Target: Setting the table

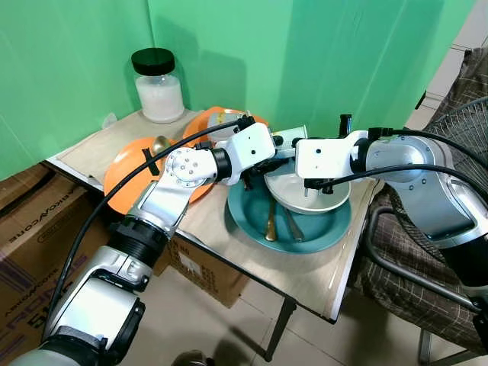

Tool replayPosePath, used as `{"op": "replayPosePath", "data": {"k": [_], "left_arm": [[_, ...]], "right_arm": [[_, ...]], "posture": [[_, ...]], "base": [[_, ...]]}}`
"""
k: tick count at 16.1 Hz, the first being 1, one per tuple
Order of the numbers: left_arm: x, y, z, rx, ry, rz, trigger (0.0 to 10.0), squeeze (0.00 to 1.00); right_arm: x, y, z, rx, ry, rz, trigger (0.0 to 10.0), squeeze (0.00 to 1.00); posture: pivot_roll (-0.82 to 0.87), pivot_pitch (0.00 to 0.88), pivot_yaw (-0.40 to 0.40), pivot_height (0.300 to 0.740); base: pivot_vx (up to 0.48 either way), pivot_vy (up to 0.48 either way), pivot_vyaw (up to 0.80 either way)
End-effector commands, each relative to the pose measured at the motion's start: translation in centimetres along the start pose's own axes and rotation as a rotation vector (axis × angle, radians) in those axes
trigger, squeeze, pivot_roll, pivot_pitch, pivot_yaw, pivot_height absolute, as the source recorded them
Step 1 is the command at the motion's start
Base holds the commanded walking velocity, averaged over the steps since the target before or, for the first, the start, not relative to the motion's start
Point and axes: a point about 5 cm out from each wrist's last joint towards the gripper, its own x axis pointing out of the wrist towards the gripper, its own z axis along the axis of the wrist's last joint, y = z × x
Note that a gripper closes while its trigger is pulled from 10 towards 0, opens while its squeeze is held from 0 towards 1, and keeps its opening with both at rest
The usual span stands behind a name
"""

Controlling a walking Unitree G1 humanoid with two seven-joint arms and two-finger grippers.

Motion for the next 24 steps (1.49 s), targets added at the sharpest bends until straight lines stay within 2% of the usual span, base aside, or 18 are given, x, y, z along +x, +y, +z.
{"op": "replayPosePath", "data": {"k": [1,6,7,8,9,10,11,12,14,17,19,21,22,23,24], "left_arm": [[-0.2,0.5,-0.2,0.017,0.036,-0.002,0.0,0.00],[-0.3,0.8,0.1,0.017,0.002,0.003,0.0,0.00],[-0.4,1.0,0.2,0.010,-0.010,0.013,0.0,0.00],[-0.5,1.1,0.2,0.010,-0.013,0.018,0.0,0.00],[-0.5,1.3,0.2,0.011,-0.013,0.022,0.0,0.00],[-0.6,1.4,0.2,0.011,-0.015,0.032,0.0,0.00],[-0.6,1.5,0.2,0.008,-0.018,0.038,0.0,0.00],[-0.8,1.8,0.3,0.005,-0.024,0.055,0.0,0.00],[-0.9,2.3,0.3,-0.003,-0.025,0.086,0.0,0.00],[-1.2,3.3,-0.2,-0.008,-0.002,0.191,0.0,0.00],[-1.6,4.6,-0.2,-0.063,-0.032,0.342,0.0,0.00],[-1.9,4.8,0.1,-0.134,-0.111,0.386,0.0,0.00],[-2.1,4.8,0.1,-0.158,-0.136,0.393,0.0,0.00],[-2.4,4.7,0.4,-0.225,-0.211,0.415,0.0,0.00],[-2.6,4.5,1.0,-0.241,-0.269,0.420,0.0,0.00]], "right_arm": [[-0.6,-0.9,1.2,-0.042,-0.036,-0.033,0.0,0.00],[-0.6,-1.0,1.3,-0.041,-0.045,-0.043,0.0,0.00],[-0.6,-1.0,1.3,-0.038,-0.051,-0.043,5.2,0.00],[-0.6,-1.0,1.4,-0.030,-0.057,-0.044,10.0,0.00],[-0.6,-1.0,1.4,-0.019,-0.062,-0.046,10.0,0.03],[-0.5,-1.0,1.4,-0.012,-0.064,-0.049,10.0,0.55],[-0.5,-1.0,1.4,-0.009,-0.065,-0.050,10.0,0.82],[-0.6,-1.1,1.3,-0.003,-0.065,-0.054,10.0,1.00],[-0.6,-1.2,1.3,0.004,-0.067,-0.062,10.0,1.00],[-1.3,-2.1,1.3,0.028,-0.086,-0.091,10.0,1.00],[-2.8,-4.0,1.1,0.111,-0.121,-0.177,10.0,1.00],[-4.5,-5.4,0.2,0.241,-0.152,-0.295,10.0,1.00],[-4.8,-5.6,0.0,0.274,-0.157,-0.320,10.0,1.00],[-5.3,-5.4,-0.9,0.361,-0.152,-0.400,10.0,1.00],[-5.1,-5.0,-1.2,0.440,-0.174,-0.448,10.0,1.00]], "posture": [[0.15,0.000,0.002,0.740],[0.16,0.000,0.001,0.740],[0.15,0.000,0.000,0.740],[0.15,0.000,0.000,0.740],[0.16,0.000,0.001,0.740],[0.16,0.000,0.001,0.740],[0.16,0.000,0.000,0.740],[0.16,0.000,0.000,0.740],[0.16,0.000,-0.002,0.740],[0.15,0.000,-0.005,0.740],[0.16,0.000,-0.012,0.740],[0.16,0.000,-0.015,0.740],[0.16,0.000,-0.015,0.740],[0.15,0.000,-0.015,0.740],[0.15,0.000,-0.014,0.740]], "base": [[0.000,0.000,0.00],[0.000,0.000,0.00],[0.000,0.000,0.00],[0.000,0.000,0.00],[0.000,0.000,0.00],[0.000,0.000,0.00],[0.000,0.000,0.00],[0.000,0.000,0.00],[0.000,0.000,0.00],[0.000,0.000,0.00],[0.000,0.000,0.00],[0.000,0.000,0.00],[0.000,0.000,0.00],[0.000,0.000,0.00],[0.000,0.000,0.00]]}}
